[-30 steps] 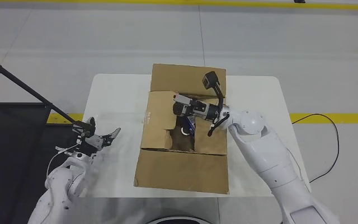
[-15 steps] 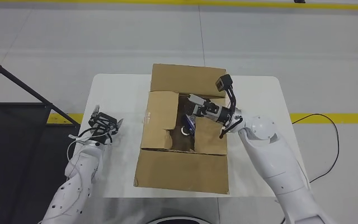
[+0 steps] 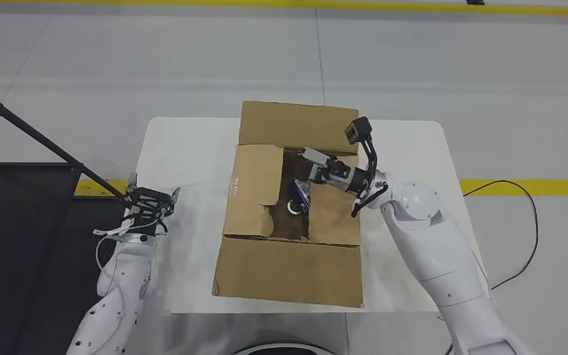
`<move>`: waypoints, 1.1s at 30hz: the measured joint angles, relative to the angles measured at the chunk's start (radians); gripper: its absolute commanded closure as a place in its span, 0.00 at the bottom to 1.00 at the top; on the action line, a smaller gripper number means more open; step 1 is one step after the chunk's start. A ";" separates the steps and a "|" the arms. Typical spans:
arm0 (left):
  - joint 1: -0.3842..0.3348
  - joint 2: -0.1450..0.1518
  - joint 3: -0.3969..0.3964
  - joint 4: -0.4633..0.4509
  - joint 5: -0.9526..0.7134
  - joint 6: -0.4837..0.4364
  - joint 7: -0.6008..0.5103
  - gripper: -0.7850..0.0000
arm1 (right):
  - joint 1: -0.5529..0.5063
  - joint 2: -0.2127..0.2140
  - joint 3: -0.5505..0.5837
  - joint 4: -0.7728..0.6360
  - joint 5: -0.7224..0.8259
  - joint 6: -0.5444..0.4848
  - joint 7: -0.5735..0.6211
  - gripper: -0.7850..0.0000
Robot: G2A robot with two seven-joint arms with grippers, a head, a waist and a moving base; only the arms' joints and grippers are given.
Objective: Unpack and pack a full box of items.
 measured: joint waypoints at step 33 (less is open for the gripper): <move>0.121 -0.019 0.008 -0.080 0.055 0.003 -0.019 0.00 | 0.077 -0.020 -0.114 0.054 -0.133 0.140 0.068 0.00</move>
